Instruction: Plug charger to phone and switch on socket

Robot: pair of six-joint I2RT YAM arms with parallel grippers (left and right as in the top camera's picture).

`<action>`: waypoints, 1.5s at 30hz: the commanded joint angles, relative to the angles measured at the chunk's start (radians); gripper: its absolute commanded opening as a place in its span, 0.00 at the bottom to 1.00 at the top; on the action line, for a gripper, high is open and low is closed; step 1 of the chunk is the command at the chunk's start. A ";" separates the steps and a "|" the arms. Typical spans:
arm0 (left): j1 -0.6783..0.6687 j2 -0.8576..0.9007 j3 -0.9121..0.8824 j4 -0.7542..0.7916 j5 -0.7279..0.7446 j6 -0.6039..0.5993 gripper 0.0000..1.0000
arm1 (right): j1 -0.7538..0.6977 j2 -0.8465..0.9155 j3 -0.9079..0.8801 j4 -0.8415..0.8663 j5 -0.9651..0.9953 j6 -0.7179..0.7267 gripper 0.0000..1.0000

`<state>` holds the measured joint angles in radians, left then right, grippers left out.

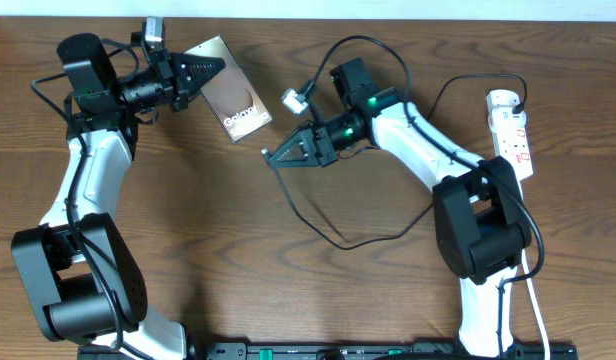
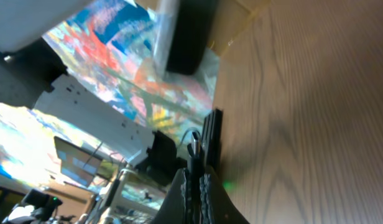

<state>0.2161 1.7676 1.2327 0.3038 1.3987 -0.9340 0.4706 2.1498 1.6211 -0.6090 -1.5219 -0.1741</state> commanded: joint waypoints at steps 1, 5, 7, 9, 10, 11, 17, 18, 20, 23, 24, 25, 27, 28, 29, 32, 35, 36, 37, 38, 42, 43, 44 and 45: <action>0.003 -0.005 0.015 0.010 0.004 0.024 0.07 | 0.019 -0.039 0.015 0.087 -0.040 0.143 0.01; 0.003 -0.005 0.015 0.010 -0.004 0.024 0.07 | 0.014 -0.039 0.015 0.130 -0.040 0.188 0.01; 0.003 -0.005 0.015 0.010 -0.009 0.024 0.07 | 0.013 -0.039 0.015 0.131 -0.040 0.189 0.01; 0.003 -0.005 0.015 0.009 -0.019 0.024 0.07 | 0.013 -0.039 0.015 0.143 -0.040 0.198 0.01; 0.003 -0.005 0.015 0.009 -0.021 0.024 0.07 | 0.013 -0.039 0.015 0.151 -0.040 0.206 0.01; 0.003 -0.005 0.015 0.009 -0.020 0.024 0.07 | 0.011 -0.039 0.015 0.157 -0.040 0.208 0.01; 0.003 -0.005 0.015 0.008 -0.015 0.023 0.07 | -0.002 -0.050 0.015 0.197 -0.040 0.216 0.01; 0.003 -0.005 0.015 0.007 -0.014 0.024 0.07 | -0.005 -0.050 0.015 0.214 -0.036 0.222 0.01; 0.003 -0.005 0.015 0.004 -0.008 0.023 0.07 | -0.010 -0.050 0.015 0.244 -0.024 0.232 0.01; 0.003 -0.005 0.015 0.003 0.008 0.023 0.07 | -0.013 -0.050 0.015 0.284 -0.006 0.259 0.01; 0.003 -0.005 0.015 -0.001 0.009 0.023 0.07 | -0.013 -0.050 0.015 0.298 -0.006 0.269 0.01; 0.003 -0.005 0.015 -0.003 0.010 0.023 0.07 | -0.012 -0.050 0.015 0.311 -0.006 0.282 0.01; 0.002 -0.005 0.015 -0.003 0.011 0.023 0.07 | -0.006 -0.050 0.015 0.332 -0.006 0.295 0.01; 0.002 -0.005 0.015 -0.003 0.011 0.023 0.07 | -0.002 -0.050 0.015 0.342 -0.006 0.301 0.01; 0.002 -0.005 0.015 -0.003 0.014 0.023 0.07 | 0.001 -0.050 0.015 0.352 -0.006 0.309 0.01; 0.002 -0.005 0.015 -0.003 0.030 0.023 0.07 | 0.007 -0.050 0.015 0.386 -0.005 0.339 0.01; 0.002 -0.005 0.015 -0.003 0.033 0.023 0.07 | 0.009 -0.050 0.015 0.390 -0.003 0.346 0.01; 0.003 -0.005 0.015 -0.003 0.031 0.024 0.07 | 0.010 -0.050 0.015 0.389 -0.003 0.346 0.01; 0.003 -0.005 0.015 -0.003 0.029 0.024 0.07 | 0.010 -0.050 0.015 0.388 -0.003 0.346 0.01; 0.002 -0.005 0.015 -0.003 0.029 0.024 0.07 | 0.010 -0.050 0.015 0.389 -0.003 0.349 0.01; 0.003 -0.005 0.015 -0.003 0.030 0.024 0.07 | 0.011 -0.050 0.015 0.391 -0.003 0.354 0.01; 0.002 -0.005 0.015 -0.003 0.029 0.024 0.07 | 0.011 -0.050 0.015 0.391 -0.003 0.354 0.01; 0.002 -0.005 0.015 -0.003 0.029 0.024 0.07 | 0.011 -0.050 0.015 0.392 -0.003 0.354 0.01; 0.003 -0.005 0.015 -0.003 0.030 0.024 0.07 | 0.011 -0.050 0.015 0.392 -0.003 0.354 0.01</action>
<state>0.2169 1.7676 1.2327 0.2955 1.3861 -0.9161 0.4751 2.1414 1.6215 -0.2214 -1.5169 0.1688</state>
